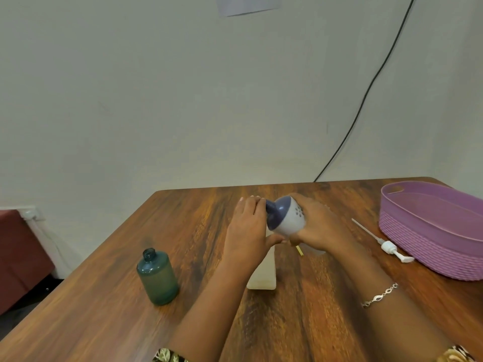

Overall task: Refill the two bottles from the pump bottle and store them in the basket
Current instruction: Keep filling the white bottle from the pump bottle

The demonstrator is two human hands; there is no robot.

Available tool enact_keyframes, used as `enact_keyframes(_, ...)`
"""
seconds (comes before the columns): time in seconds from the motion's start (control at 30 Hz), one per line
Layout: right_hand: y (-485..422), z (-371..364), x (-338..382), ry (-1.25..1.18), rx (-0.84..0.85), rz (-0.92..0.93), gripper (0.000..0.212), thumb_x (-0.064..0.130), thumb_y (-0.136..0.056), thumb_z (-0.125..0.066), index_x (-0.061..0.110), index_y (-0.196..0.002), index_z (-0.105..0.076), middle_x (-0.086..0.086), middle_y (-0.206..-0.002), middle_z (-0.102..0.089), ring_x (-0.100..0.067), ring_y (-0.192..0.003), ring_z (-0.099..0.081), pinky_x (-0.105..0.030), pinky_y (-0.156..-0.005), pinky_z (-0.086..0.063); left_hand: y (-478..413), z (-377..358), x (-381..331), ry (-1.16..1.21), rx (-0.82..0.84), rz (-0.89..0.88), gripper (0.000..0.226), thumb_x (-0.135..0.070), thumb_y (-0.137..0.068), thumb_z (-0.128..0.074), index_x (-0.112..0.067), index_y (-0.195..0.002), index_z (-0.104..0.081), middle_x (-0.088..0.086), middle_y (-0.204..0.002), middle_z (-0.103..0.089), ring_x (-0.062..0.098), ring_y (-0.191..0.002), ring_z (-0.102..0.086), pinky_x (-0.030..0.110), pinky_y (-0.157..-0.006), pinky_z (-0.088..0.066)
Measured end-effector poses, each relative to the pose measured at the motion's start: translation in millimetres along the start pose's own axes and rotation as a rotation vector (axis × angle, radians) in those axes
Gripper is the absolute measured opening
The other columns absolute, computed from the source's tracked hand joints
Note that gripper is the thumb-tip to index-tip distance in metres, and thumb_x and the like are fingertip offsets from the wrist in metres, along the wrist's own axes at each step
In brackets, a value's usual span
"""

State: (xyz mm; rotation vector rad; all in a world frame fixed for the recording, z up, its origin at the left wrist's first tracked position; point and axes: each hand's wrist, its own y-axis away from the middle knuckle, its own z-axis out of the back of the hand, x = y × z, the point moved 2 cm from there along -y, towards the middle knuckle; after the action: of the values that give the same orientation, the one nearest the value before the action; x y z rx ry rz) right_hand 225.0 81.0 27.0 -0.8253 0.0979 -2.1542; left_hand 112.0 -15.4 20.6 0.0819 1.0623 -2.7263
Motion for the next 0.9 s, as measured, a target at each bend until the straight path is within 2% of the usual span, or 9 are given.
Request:
enact_keyframes(0.1,1,-7,-5,0.012,0.018,-0.017,0.081,0.022,-0.059,-0.082,0.027,-0.129,-0.042,0.001,-0.118,-0.051,-0.018,-0.107,-0.048,-0.029,-0.079,-0.042,7,-8,1,0.006,0.019,0.062,0.070,-0.040,-0.062,-0.082,-0.005,-0.118,-0.058,0.008,-0.118,-0.058,0.024,-0.114,-0.053,0.032,-0.092,-0.046)
enact_keyframes(0.23,2,-8,-9,0.014,0.015,-0.015,0.081,0.022,-0.059,-0.082,0.025,-0.129,-0.042,0.000,-0.118,-0.051,-0.017,-0.107,-0.048,-0.028,-0.078,-0.040,10,-16,0,-0.052,0.000,0.057,0.082,-0.051,-0.045,-0.085,-0.002,-0.107,-0.063,0.010,-0.105,-0.065,0.029,-0.103,-0.062,0.038,-0.090,-0.048)
enact_keyframes(0.33,2,-5,-7,-0.006,-0.011,-0.016,0.076,0.023,-0.060,-0.081,0.027,-0.126,-0.045,0.001,-0.113,-0.053,-0.014,-0.099,-0.047,-0.027,-0.074,-0.040,8,-14,-1,-0.069,0.023,0.003,0.094,-0.067,-0.056,-0.065,0.001,-0.120,-0.055,0.015,-0.119,-0.058,0.031,-0.117,-0.052,0.038,-0.106,-0.024)
enact_keyframes(0.4,0,-4,-6,-0.014,-0.029,-0.001,0.074,0.025,-0.059,-0.081,0.027,-0.124,-0.046,0.002,-0.110,-0.054,-0.014,-0.098,-0.049,-0.027,-0.072,-0.040,4,-11,0,-0.043,0.031,0.017,0.098,-0.066,-0.057,-0.069,0.001,-0.126,-0.050,0.015,-0.126,-0.053,0.030,-0.124,-0.045,0.036,-0.109,-0.015)
enact_keyframes(0.57,0,-8,-7,0.008,0.000,-0.002,0.076,0.025,-0.059,-0.082,0.026,-0.126,-0.044,0.002,-0.112,-0.054,-0.014,-0.098,-0.047,-0.026,-0.074,-0.038,14,-19,-2,-0.061,-0.005,0.039,0.095,-0.072,-0.056,-0.054,0.003,-0.116,-0.055,0.015,-0.114,-0.060,0.032,-0.112,-0.056,0.044,-0.104,-0.027)
enact_keyframes(0.7,0,-13,-10,0.016,0.013,-0.033,0.080,0.024,-0.059,-0.081,0.026,-0.129,-0.042,0.000,-0.117,-0.054,-0.018,-0.104,-0.050,-0.027,-0.075,-0.039,19,-28,0,-0.104,0.019,0.041,0.099,-0.077,-0.062,-0.046,0.002,-0.121,-0.052,0.015,-0.119,-0.058,0.031,-0.116,-0.053,0.043,-0.106,-0.024)
enact_keyframes(0.8,0,-8,-8,0.000,-0.001,-0.024,0.075,0.022,-0.058,-0.080,0.025,-0.124,-0.046,0.001,-0.111,-0.056,-0.016,-0.098,-0.050,-0.025,-0.070,-0.037,15,-26,-3,-0.141,0.040,0.036,0.107,-0.083,-0.061,-0.034,0.003,-0.123,-0.048,0.016,-0.121,-0.057,0.031,-0.118,-0.051,0.044,-0.106,-0.023)
enact_keyframes(0.9,-2,-4,-6,-0.016,-0.013,-0.021,0.071,0.020,-0.056,-0.079,0.024,-0.120,-0.048,0.002,-0.104,-0.056,-0.016,-0.093,-0.051,-0.025,-0.066,-0.037,9,-22,-4,-0.153,0.037,0.044,0.109,-0.085,-0.061,-0.031,0.004,-0.120,-0.052,0.016,-0.118,-0.058,0.031,-0.115,-0.054,0.045,-0.105,-0.024)
